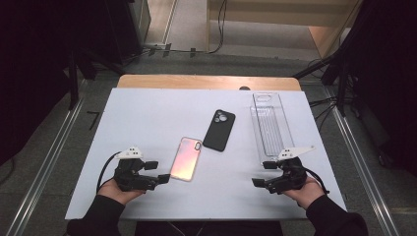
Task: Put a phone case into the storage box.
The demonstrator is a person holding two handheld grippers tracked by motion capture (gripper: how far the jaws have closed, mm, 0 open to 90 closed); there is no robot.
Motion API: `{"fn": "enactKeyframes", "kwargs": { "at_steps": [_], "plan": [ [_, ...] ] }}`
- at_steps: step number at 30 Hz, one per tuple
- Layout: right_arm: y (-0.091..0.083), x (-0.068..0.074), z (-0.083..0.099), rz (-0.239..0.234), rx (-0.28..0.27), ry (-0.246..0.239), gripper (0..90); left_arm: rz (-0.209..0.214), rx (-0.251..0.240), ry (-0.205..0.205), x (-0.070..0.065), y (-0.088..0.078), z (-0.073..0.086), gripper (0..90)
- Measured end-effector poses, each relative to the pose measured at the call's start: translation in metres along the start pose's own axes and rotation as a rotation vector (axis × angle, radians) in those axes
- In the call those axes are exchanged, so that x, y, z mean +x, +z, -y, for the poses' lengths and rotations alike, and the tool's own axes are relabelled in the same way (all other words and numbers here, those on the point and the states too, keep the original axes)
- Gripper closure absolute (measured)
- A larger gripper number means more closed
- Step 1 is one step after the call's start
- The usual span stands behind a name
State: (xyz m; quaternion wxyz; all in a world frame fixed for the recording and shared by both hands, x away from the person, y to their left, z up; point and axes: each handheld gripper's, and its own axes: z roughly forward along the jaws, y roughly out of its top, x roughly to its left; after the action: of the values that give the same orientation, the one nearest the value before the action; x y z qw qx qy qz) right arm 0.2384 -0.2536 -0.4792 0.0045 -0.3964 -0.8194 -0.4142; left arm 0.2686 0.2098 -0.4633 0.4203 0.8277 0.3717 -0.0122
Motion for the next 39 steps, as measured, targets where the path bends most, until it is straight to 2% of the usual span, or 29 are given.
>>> {"fn": "enactKeyframes", "kwargs": {
  "at_steps": [23,29,35,39],
  "plan": [
    [0.000,0.000,0.001,0.003,0.010,-0.002,12.4,-0.010,-0.003,-0.013,0.000,-0.001,-0.003,23.8],
    [0.000,0.000,0.001,0.004,0.013,0.004,12.4,-0.002,-0.006,-0.004,0.000,-0.001,-0.013,30.6],
    [0.000,0.000,0.001,0.006,0.013,0.002,12.4,-0.016,-0.024,-0.001,0.001,0.003,-0.026,30.3],
    [0.000,-0.001,0.001,0.005,0.010,0.005,12.4,-0.020,-0.036,-0.002,-0.003,0.008,-0.032,30.0]
  ]
}}
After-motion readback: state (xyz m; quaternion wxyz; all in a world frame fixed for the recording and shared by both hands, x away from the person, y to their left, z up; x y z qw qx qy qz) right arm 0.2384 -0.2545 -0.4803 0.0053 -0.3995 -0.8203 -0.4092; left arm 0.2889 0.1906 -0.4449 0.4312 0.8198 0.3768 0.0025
